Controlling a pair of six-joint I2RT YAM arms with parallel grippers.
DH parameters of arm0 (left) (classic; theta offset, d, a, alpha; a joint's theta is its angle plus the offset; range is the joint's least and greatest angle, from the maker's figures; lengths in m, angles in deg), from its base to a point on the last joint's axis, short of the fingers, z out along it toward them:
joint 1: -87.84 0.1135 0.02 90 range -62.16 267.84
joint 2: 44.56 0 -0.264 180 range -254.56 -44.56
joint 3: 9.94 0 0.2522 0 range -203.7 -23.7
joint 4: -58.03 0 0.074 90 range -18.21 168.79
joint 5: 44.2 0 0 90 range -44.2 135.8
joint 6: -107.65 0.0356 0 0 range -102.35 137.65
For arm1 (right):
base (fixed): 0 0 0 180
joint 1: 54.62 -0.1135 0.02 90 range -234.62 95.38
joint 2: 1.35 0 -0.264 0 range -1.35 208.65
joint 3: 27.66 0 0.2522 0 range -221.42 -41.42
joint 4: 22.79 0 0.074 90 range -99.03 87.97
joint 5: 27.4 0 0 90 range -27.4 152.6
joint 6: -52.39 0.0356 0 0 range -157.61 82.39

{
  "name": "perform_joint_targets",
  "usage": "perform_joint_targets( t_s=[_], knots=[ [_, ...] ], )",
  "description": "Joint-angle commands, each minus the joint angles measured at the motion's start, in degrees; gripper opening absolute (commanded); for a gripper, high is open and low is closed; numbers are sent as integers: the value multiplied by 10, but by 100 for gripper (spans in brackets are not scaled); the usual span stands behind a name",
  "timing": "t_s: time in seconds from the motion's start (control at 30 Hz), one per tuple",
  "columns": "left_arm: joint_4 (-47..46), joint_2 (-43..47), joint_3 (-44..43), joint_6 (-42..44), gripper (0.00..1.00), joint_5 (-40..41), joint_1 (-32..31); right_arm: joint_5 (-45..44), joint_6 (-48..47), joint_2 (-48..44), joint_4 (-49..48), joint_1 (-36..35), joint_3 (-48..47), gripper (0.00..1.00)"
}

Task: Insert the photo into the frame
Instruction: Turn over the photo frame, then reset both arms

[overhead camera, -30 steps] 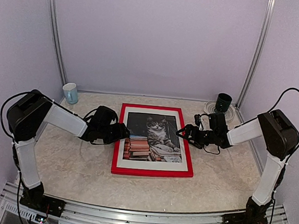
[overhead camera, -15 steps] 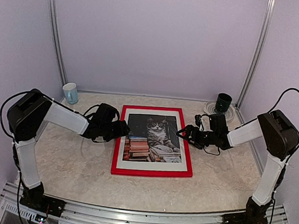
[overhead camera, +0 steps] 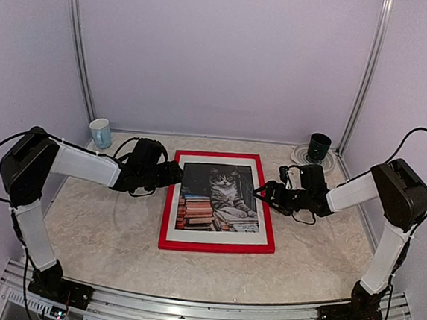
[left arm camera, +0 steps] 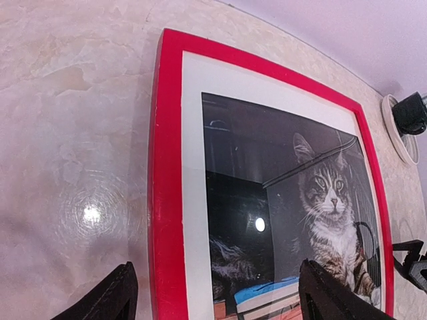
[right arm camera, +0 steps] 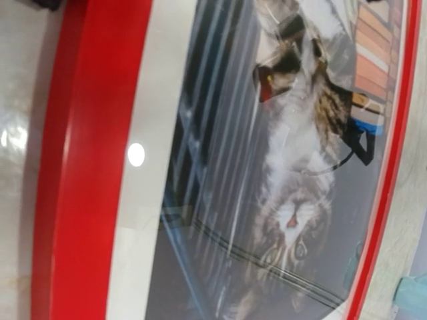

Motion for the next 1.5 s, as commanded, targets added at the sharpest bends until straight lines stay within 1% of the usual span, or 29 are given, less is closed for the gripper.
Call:
perform_joint_targets(
  t_s=[0.0,0.1,0.27,0.5,0.6,0.73,0.87,0.93,1.03,1.07,1.17,1.3,1.47],
  knots=[
    [15,51,19,16,85,28,2,-50,-1,-28,100,-7,21,99],
    [17,89,47,19,98,34,2,-103,-21,-78,156,-7,23,99],
    [28,171,87,38,99,51,-8,-199,-73,-205,241,-10,34,99],
    [68,300,126,86,99,114,-41,-301,-172,-399,329,-12,62,99],
    [86,353,149,93,99,129,-46,-315,-207,-463,359,-12,76,99],
    [95,417,189,105,99,149,-49,-291,-257,-562,374,-12,109,99],
    [95,505,248,112,99,176,-53,-293,-259,-660,383,-12,126,99],
    [95,570,280,107,99,185,-55,-296,-255,-703,384,-13,131,99],
    [122,643,305,96,99,197,-59,-319,-248,-746,398,-14,128,99],
    [131,674,310,96,99,199,-60,-319,-251,-755,403,-15,122,99],
    [162,727,312,91,99,209,-61,-298,-269,-782,396,-16,125,99],
    [193,740,306,85,99,239,-71,-307,-276,-815,384,-16,136,99],
    [191,730,300,89,99,251,-74,-341,-278,-832,389,-16,137,99]
  ],
)
